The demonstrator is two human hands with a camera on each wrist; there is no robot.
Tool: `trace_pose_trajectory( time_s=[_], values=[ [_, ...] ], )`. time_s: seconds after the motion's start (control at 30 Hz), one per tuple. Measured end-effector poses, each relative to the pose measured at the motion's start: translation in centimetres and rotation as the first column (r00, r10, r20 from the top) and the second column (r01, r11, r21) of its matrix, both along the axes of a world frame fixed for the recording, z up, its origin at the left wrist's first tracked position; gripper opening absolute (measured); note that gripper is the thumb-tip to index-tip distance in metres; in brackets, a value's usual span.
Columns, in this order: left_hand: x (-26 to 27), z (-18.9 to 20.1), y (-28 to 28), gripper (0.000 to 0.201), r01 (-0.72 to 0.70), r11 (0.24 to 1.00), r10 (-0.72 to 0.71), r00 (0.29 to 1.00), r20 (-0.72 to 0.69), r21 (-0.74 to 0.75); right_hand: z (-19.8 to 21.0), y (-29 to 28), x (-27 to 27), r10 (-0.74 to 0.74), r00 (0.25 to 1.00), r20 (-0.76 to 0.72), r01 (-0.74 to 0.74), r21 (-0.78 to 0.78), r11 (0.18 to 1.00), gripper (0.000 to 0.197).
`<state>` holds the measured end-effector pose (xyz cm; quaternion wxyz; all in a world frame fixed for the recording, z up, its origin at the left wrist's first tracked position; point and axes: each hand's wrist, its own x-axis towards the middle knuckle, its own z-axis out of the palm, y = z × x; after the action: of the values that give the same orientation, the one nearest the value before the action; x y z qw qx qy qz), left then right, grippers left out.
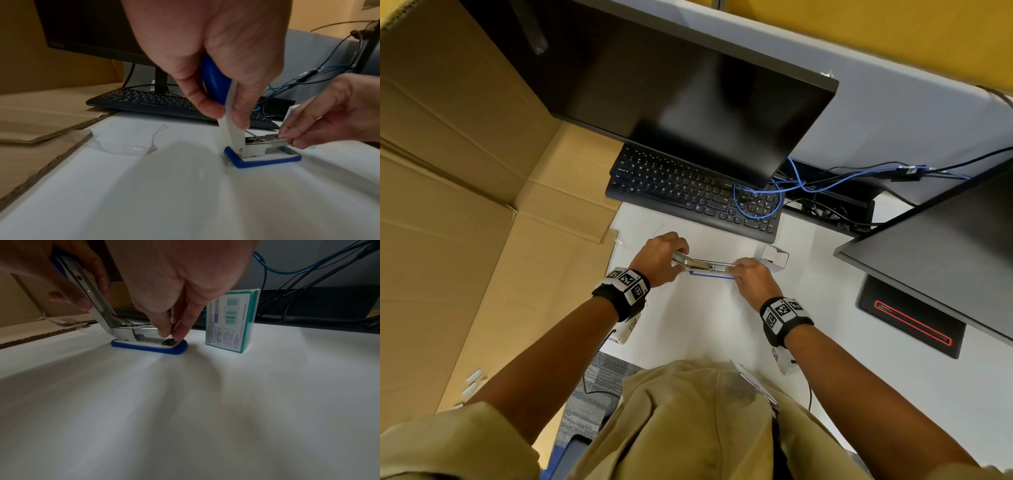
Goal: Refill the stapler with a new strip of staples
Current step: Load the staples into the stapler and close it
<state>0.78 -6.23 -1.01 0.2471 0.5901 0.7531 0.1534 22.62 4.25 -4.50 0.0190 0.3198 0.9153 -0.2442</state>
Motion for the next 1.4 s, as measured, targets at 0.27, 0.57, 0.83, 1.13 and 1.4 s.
trace_pose_trajectory(
  time_s=[0.27,0.57,0.83,1.13,1.4],
  values=[
    [2.1,0.2,1.1,0.028,-0.055,0.998,0.057,0.984,0.169,-0.019,0.5,0.1,0.1,-0.001,1.000,-0.005,0.001,-0.025,1.000,0.031],
    [4.9,-1.1,2.5,0.027,0.014,1.000,-0.012,0.991,0.135,-0.015,0.3,-0.4,0.8,-0.190,0.982,0.010,0.189,-0.173,0.967,0.014],
    [6.0,-2.7,3.6,0.027,0.091,0.992,-0.083,0.992,0.098,-0.083,0.1,-0.5,1.2,-0.221,0.975,0.016,0.217,-0.267,0.939,0.039],
    [6.3,-3.7,3.7,0.029,0.086,0.991,-0.079,0.995,0.068,-0.105,0.4,-0.3,1.2,-0.082,0.996,-0.042,0.077,-0.098,0.992,0.036],
    [6.0,-4.1,4.4,0.031,0.127,0.982,-0.129,0.992,0.000,-0.142,1.6,1.4,2.4,0.006,0.996,-0.090,0.014,0.218,0.976,0.051]
  ],
)
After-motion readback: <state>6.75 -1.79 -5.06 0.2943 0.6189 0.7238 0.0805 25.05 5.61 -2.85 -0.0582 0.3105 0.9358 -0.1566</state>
